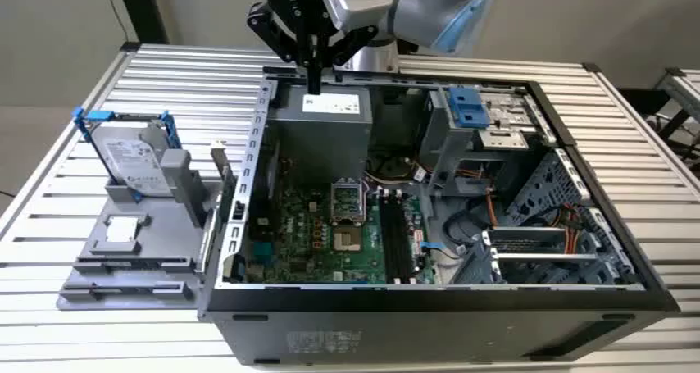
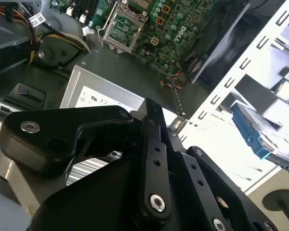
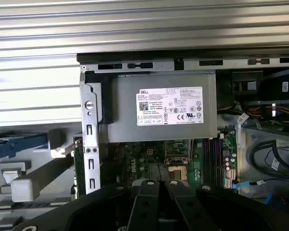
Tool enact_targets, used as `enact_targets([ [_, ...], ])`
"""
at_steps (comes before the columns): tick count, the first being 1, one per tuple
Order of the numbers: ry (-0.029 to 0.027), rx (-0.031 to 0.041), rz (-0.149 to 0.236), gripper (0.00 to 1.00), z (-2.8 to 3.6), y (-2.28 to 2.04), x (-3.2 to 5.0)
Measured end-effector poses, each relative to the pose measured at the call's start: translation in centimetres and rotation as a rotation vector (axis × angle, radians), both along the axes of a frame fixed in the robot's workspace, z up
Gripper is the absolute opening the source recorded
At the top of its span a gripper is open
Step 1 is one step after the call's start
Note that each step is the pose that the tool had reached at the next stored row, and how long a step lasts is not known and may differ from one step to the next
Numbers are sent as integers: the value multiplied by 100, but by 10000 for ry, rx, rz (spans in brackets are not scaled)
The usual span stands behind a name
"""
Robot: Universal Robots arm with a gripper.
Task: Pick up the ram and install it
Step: 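Reach for the ram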
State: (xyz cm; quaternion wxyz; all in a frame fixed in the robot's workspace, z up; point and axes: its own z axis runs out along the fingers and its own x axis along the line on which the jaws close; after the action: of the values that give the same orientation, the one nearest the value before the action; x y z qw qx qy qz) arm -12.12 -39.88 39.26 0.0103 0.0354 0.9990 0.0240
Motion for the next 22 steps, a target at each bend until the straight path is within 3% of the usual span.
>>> enact_targets([
  [14,-1,1,0,0,0,1,-1],
  [18,-2,3,0,0,0,-9,-63],
  [22,-9,6,-1,0,0,-28,-178],
])
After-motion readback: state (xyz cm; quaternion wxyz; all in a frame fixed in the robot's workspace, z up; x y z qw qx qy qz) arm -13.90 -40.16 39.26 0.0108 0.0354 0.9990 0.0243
